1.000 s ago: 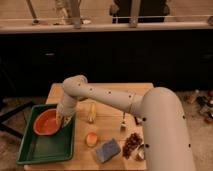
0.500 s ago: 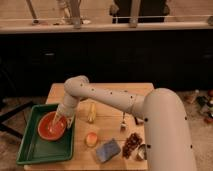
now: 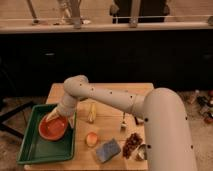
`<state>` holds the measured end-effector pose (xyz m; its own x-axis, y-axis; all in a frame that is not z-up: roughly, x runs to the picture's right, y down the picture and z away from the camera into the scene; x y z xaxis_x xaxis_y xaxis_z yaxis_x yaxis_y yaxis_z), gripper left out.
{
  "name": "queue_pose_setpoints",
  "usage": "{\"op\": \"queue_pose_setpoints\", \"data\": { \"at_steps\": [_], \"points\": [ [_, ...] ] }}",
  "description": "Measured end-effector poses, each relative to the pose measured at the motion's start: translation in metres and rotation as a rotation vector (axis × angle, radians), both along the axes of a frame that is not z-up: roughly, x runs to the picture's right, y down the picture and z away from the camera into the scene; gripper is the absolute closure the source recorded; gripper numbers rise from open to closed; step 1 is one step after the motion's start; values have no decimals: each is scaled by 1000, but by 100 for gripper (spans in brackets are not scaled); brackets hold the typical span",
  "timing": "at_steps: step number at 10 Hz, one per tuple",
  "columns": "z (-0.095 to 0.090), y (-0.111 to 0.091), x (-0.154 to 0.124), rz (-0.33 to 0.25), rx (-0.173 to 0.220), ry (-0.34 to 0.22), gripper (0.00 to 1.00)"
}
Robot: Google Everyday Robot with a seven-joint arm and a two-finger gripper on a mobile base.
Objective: Stack bowls into tray
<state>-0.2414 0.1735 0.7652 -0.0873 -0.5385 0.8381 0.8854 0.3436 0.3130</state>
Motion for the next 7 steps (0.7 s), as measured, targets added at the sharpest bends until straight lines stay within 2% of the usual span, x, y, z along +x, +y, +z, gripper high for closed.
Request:
{"op": "queue_pose_setpoints", "data": {
  "at_steps": [3,7],
  "points": [
    [-4,-14,-1,9,12,-9,20],
    [2,-30,6,43,-6,-3,20]
  ]
}}
